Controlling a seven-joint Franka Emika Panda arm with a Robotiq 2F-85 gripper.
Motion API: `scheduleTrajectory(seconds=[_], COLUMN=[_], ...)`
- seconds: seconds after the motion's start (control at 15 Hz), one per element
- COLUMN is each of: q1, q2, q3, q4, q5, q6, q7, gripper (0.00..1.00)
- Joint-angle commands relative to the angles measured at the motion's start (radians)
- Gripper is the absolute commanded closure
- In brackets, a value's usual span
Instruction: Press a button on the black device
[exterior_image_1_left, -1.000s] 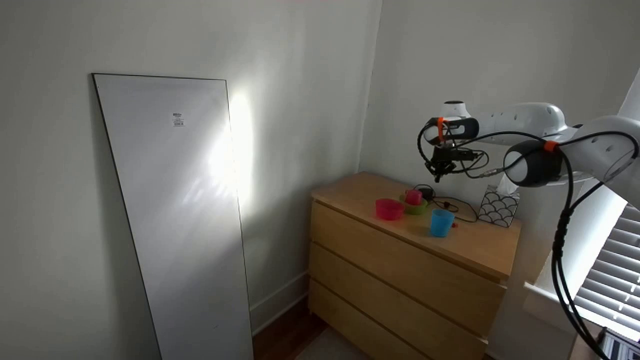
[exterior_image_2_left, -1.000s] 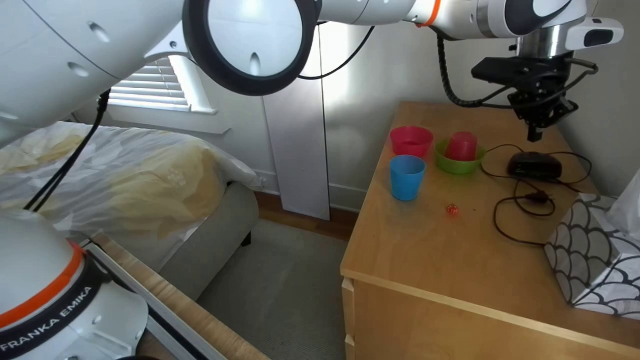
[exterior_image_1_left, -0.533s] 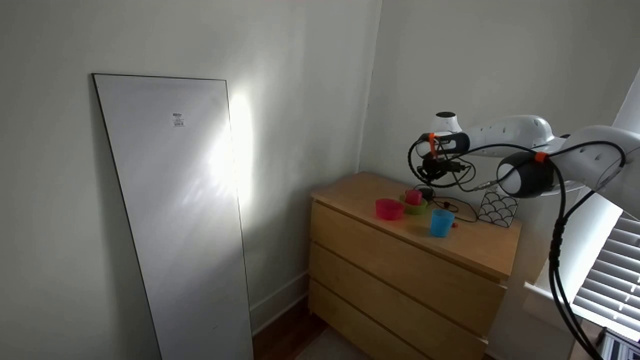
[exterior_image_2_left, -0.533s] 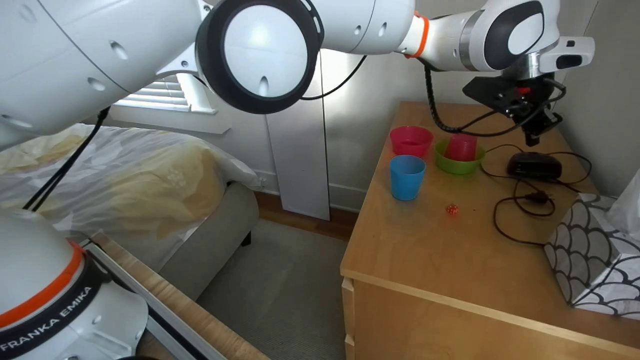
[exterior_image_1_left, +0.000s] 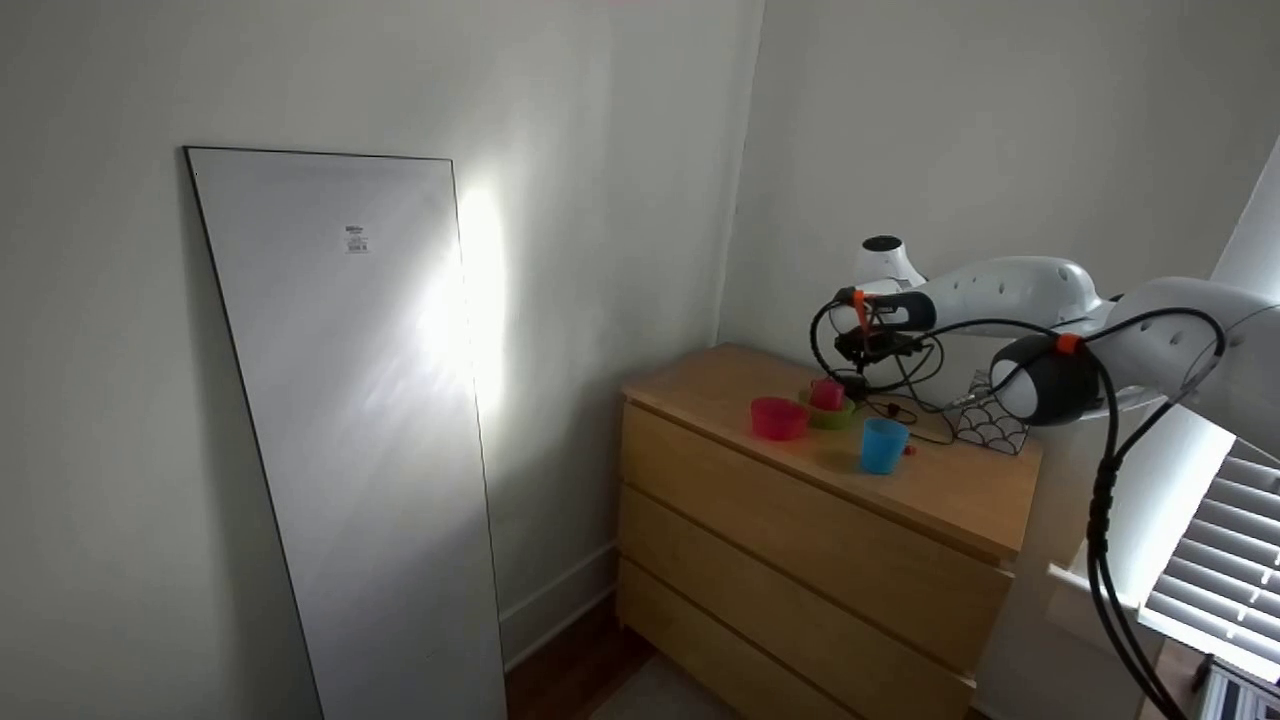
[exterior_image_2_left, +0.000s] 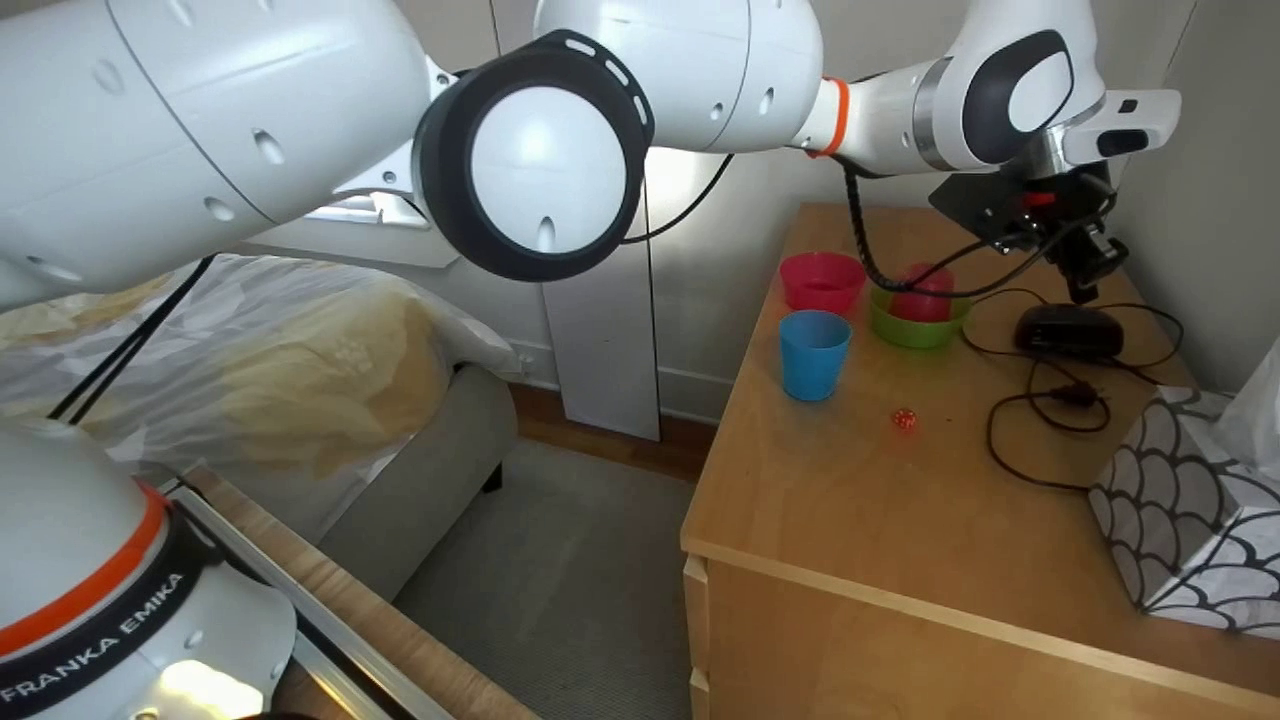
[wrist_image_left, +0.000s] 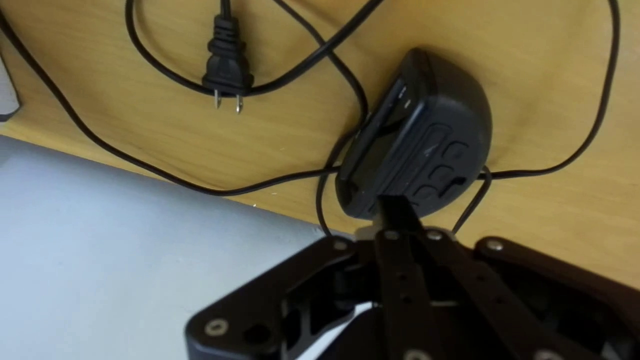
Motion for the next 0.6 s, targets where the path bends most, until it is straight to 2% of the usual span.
scheduleTrajectory(seconds=[0.0,0.13,0.53], q1=[0.001,-0.006,-0.005], q2=[0.02,0.045,0.061], q3=[-0.009,-0.004,-0.003], q4=[-0.008,0.027,0.029], q5=[-0.029,-0.028,-0.027], q6=[0.051,0.054,0.09], q7=[0.056,0.054,0.05], gripper=[1.0,1.0,1.0])
